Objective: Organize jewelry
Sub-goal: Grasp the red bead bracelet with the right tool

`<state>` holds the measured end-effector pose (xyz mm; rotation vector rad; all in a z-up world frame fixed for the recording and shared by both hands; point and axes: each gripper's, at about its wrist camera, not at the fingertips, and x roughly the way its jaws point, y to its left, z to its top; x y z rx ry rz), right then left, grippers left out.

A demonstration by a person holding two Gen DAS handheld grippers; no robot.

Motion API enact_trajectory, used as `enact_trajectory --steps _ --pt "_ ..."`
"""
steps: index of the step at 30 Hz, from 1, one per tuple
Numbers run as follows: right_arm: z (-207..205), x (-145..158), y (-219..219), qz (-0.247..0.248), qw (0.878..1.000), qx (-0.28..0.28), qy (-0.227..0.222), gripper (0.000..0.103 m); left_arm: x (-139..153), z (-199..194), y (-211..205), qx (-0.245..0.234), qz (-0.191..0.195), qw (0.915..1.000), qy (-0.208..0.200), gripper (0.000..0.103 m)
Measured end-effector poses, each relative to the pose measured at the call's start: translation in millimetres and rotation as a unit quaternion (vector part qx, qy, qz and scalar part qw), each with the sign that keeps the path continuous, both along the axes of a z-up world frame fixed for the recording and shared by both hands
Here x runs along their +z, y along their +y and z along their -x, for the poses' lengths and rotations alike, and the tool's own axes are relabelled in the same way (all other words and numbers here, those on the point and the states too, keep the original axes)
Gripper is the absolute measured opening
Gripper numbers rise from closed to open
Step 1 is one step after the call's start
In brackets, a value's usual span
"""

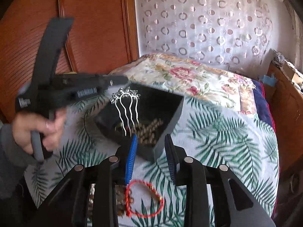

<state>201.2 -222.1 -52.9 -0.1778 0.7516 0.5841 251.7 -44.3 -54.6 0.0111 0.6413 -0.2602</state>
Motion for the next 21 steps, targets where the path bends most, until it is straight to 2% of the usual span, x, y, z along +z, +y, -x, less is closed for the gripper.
enact_trajectory --steps 2,6,8,13,17,21 --pt "6 -8 -3 0.005 1.000 0.002 0.006 0.032 1 6 0 -0.005 0.001 1.0000 -0.001 0.025" --pt "18 -22 -13 0.011 1.000 0.006 0.018 0.032 4 25 1 -0.010 -0.003 0.9999 -0.007 0.044" --pt "22 -30 -16 0.013 1.000 0.007 0.025 0.032 5 36 3 -0.013 0.002 0.9999 -0.010 0.060" --pt "22 -49 -22 0.027 0.999 0.009 0.045 0.031 2 64 5 -0.025 -0.001 0.9996 -0.016 0.085" --pt "21 -60 -22 0.033 0.998 0.012 0.056 0.030 -5 85 9 -0.034 -0.001 0.9993 -0.015 0.093" --pt "21 -65 -17 0.046 0.997 0.014 0.053 0.029 -13 100 16 -0.031 -0.001 0.9995 -0.007 0.094"
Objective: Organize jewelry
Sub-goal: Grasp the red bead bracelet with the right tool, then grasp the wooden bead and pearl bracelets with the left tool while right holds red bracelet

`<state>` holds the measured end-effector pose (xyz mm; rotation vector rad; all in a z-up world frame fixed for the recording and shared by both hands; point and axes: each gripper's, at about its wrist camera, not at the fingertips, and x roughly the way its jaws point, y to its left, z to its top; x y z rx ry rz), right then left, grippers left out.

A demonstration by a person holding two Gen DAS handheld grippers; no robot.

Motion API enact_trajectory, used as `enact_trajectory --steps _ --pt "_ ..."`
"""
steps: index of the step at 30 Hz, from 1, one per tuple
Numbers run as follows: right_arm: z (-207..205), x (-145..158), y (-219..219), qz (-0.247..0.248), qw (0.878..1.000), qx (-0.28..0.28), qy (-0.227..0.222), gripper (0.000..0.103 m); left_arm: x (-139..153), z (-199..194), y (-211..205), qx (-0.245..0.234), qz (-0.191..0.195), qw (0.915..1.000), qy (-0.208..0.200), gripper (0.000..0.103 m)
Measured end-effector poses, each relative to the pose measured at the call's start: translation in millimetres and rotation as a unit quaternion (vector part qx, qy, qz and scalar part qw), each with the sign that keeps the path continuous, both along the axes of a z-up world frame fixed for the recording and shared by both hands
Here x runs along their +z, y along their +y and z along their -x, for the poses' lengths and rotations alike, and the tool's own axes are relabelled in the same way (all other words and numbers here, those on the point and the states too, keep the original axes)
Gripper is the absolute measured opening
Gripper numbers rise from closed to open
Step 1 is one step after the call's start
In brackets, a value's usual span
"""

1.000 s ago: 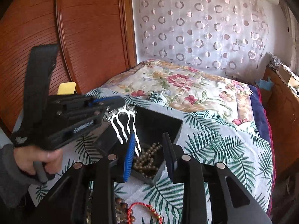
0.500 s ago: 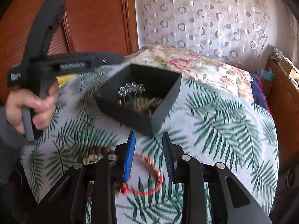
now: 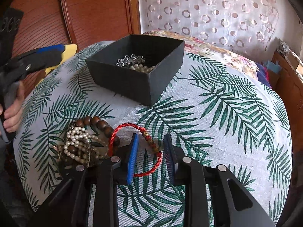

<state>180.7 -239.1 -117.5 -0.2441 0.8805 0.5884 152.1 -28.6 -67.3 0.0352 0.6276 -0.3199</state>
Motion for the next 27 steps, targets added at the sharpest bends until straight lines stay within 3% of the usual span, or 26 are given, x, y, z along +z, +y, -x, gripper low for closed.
enact_trajectory --steps 2,4,5,13,21,27 --pt "0 0 2 0.009 1.000 -0.002 -0.006 0.023 -6 8 3 0.004 -0.003 1.0000 0.004 0.095" --pt "0 -1 6 0.027 0.999 -0.007 -0.019 0.009 -12 13 6 0.006 -0.005 0.9999 0.012 0.095" --pt "0 -1 7 0.027 0.999 -0.006 -0.019 0.008 -14 15 6 0.006 -0.005 0.9999 0.015 0.095" --pt "26 19 -5 -0.014 0.998 -0.025 -0.053 0.008 -32 38 11 0.003 -0.001 0.9989 0.048 0.095" --pt "62 54 -20 -0.057 0.991 -0.048 -0.107 0.008 -40 61 -10 -0.034 -0.001 0.9975 0.062 0.094" --pt "78 51 -33 -0.061 0.991 -0.060 -0.106 0.008 -43 70 -36 -0.068 0.001 0.9949 0.074 0.092"
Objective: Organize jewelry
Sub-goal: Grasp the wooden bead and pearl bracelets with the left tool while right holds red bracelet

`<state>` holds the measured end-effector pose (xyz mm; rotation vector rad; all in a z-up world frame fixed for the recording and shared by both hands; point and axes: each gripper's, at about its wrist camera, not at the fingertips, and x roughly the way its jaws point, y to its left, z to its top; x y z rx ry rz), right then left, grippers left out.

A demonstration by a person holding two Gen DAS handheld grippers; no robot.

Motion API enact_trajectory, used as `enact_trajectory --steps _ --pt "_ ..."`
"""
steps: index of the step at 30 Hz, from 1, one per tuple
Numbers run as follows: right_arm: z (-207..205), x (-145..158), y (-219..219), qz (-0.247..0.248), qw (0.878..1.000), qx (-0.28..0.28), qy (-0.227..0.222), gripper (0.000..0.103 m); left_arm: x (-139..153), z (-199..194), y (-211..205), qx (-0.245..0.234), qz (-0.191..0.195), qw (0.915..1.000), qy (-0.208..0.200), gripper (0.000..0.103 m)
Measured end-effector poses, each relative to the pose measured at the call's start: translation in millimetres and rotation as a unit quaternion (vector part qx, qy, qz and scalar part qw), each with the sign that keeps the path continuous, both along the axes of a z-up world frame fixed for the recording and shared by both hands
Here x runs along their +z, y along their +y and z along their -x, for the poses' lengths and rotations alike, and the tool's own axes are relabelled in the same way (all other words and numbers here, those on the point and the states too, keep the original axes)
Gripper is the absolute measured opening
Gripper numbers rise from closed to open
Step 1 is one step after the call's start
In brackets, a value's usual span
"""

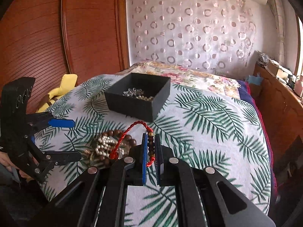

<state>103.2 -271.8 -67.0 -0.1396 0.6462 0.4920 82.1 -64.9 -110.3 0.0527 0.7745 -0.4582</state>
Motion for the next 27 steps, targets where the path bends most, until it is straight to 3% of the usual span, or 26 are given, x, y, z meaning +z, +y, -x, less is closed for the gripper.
enact_trajectory --steps 9,15,24,27 --pt "6 -13 -11 -0.015 1.000 -0.010 0.012 0.008 -9 4 -16 -0.022 -0.010 0.9994 0.023 0.063" --pt "8 -11 -15 -0.020 1.000 -0.016 0.009 0.008 -3 9 -35 -0.051 -0.006 0.9986 0.016 0.030" --pt "5 -11 -28 -0.026 0.999 -0.029 0.011 0.008 -14 -2 -73 -0.091 -0.053 0.9940 0.030 0.022" --pt "6 -10 -28 -0.026 0.999 -0.029 0.010 0.008 -14 -3 -76 -0.089 -0.066 0.9935 0.025 0.004"
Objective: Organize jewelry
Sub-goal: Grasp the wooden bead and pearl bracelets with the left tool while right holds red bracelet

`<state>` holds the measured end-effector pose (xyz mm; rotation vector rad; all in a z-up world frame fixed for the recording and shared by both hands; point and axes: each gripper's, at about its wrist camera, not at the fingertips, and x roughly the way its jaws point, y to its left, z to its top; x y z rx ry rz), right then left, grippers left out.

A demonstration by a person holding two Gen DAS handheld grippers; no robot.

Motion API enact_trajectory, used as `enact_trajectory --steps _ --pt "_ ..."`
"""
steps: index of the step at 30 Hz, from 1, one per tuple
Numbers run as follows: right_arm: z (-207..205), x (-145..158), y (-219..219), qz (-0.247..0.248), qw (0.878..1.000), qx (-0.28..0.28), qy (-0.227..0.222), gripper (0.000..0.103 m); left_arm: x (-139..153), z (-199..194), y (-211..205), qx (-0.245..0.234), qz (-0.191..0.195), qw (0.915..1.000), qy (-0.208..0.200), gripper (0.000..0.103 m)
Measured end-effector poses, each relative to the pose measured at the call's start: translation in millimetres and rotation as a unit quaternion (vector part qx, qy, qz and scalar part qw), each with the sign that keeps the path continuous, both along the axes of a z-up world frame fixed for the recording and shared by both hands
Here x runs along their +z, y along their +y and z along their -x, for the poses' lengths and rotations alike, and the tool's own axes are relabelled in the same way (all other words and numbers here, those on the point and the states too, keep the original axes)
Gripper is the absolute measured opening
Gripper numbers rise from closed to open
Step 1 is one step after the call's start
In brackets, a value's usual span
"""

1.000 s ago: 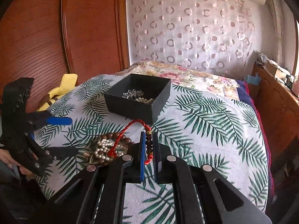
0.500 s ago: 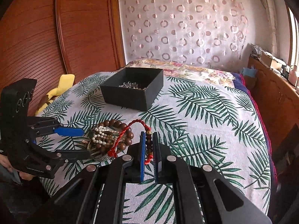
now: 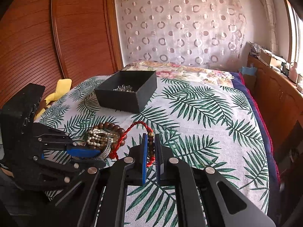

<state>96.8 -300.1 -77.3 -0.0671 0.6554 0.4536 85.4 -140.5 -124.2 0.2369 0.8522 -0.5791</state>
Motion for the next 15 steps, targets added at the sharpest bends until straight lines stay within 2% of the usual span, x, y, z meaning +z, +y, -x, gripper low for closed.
enact_trajectory --steps 3,10,15 --pt "0 -1 0 0.000 1.000 0.002 0.000 0.008 5 1 7 -0.001 0.017 0.9998 0.000 0.004" --pt "-4 -6 8 0.003 1.000 0.007 0.007 0.008 38 4 44 0.005 0.118 0.9930 0.004 0.004" --pt "-6 -8 14 0.005 1.000 0.014 0.011 0.008 52 -3 61 0.015 0.153 0.9882 0.003 0.004"
